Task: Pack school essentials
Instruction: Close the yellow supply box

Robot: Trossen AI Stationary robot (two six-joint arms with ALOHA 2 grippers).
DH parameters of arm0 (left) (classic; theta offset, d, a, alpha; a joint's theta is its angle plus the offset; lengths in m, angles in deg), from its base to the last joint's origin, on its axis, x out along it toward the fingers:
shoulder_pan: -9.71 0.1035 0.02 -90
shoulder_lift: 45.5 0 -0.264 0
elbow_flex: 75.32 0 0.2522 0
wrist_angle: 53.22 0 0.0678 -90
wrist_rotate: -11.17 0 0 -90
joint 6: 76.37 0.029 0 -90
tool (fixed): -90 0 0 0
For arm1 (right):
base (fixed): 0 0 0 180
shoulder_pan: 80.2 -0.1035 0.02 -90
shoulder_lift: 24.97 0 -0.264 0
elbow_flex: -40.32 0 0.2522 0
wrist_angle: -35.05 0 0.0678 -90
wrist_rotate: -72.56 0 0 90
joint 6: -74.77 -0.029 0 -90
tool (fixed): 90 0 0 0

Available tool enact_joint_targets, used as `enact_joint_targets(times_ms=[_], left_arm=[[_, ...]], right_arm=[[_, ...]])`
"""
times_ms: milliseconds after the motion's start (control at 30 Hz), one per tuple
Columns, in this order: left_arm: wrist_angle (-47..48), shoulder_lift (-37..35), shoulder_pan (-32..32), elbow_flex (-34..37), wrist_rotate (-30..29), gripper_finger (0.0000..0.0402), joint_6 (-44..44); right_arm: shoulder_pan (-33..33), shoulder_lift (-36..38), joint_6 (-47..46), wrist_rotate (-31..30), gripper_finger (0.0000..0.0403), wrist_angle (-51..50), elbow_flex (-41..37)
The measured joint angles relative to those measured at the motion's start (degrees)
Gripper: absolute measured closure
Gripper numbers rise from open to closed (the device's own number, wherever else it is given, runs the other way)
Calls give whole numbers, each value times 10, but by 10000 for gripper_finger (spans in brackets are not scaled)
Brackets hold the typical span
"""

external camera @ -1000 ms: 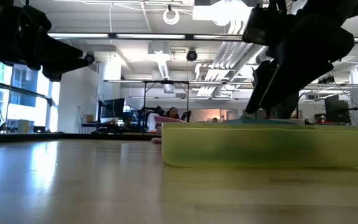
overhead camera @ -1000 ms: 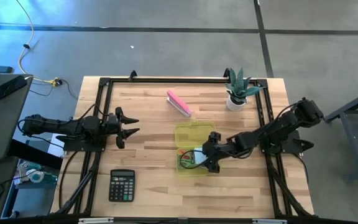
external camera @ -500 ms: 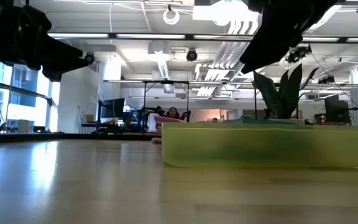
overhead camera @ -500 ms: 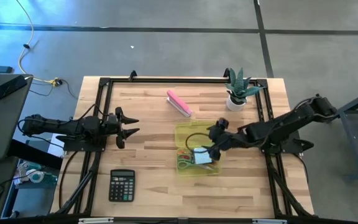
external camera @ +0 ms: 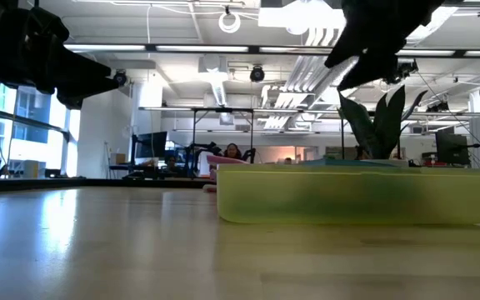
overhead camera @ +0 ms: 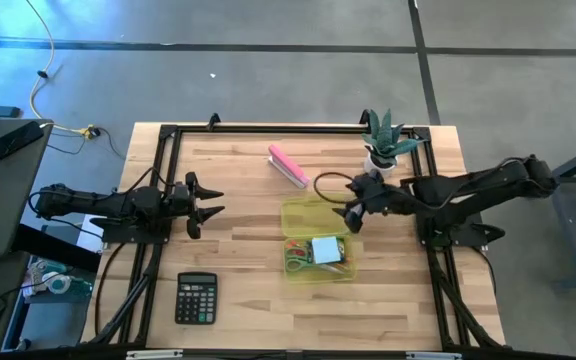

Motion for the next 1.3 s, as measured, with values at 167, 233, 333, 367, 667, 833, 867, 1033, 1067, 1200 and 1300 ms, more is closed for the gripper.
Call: enact_joint_targets(times_ms=[167, 233, 333, 367, 667, 833, 867, 1033, 1067, 1200, 1300], left_arm=[[0, 0, 0, 0, 0, 213, 0], [0, 0, 0, 0, 0, 213, 0], [0, 0, 0, 0, 0, 213, 0], [0, 0, 0, 0, 0, 213, 0], [-1, 0, 0, 0, 0, 213, 0], [-4, 0, 0, 0, 0, 213, -7], [-4, 0, 0, 0, 0, 213, -16], [-6, 0, 0, 0, 14, 213, -96], [-9, 0, 0, 0, 18, 213, -97], [-44, 0, 0, 0, 24, 213, -89], [-68, 2, 0, 0, 64, 213, -108]], right_arm=[[10, 4, -7, 19, 4, -82, 0], [5, 2, -23, 13, 4, -122, 0], [-8, 3, -54, 4, 4, -134, -18], [-13, 4, -58, 7, 4, -132, -30], [-43, 4, -124, 21, 4, -34, -141], [-43, 4, -125, 20, 4, 45, -175], [-43, 4, -127, 18, 4, 58, -180], [-42, 4, -163, -22, 4, 81, -187], [-40, 3, -171, -28, 4, 82, -187], [-25, 2, -189, -36, 4, 83, -187], [-6, 2, -189, -36, 4, 86, -187]])
